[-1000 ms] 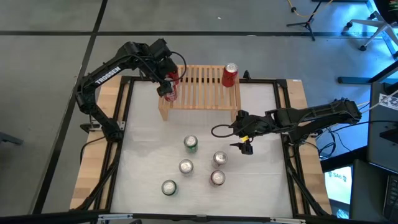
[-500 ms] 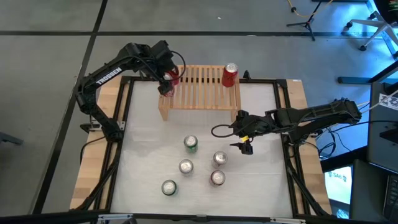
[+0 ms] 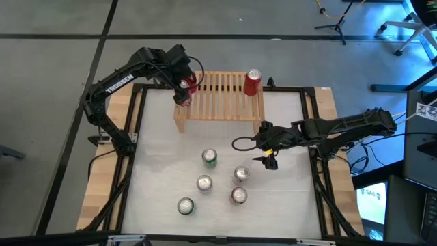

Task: Place canned beverage on shelf
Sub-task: Put the left red white soda can on the shelf

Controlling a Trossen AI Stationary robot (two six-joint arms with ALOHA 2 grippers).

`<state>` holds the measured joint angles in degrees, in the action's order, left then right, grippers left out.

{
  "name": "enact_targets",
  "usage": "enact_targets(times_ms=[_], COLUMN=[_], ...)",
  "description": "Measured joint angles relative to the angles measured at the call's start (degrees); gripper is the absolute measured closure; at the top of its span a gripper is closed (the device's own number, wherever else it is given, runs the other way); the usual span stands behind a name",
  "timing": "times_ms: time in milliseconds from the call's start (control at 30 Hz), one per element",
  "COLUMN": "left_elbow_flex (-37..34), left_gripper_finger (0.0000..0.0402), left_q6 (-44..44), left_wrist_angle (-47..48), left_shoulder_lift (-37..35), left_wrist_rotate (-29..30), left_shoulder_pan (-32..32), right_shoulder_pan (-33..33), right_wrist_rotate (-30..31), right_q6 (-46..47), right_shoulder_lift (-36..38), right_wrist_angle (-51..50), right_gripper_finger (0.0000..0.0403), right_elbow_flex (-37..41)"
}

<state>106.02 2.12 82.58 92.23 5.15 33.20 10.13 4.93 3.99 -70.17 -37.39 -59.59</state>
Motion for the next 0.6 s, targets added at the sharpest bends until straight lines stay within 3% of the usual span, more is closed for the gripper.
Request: enact_targets(times_ms=[600], left_elbow_flex=[0.0], left_gripper_finger=[0.0052], left_q6=[-0.1], left_wrist_angle=[-1.4], left_shoulder_lift=[0.0], left_wrist_rotate=[0.0], left_shoulder_pan=[0.0], right_shoulder_pan=[0.0], right_wrist_rotate=[0.0], right_q6=[0.0], right_shoulder_lift=[0.0], right_wrist_angle=[0.0], right_gripper_finger=[0.0033], right_elbow_flex=[0.0])
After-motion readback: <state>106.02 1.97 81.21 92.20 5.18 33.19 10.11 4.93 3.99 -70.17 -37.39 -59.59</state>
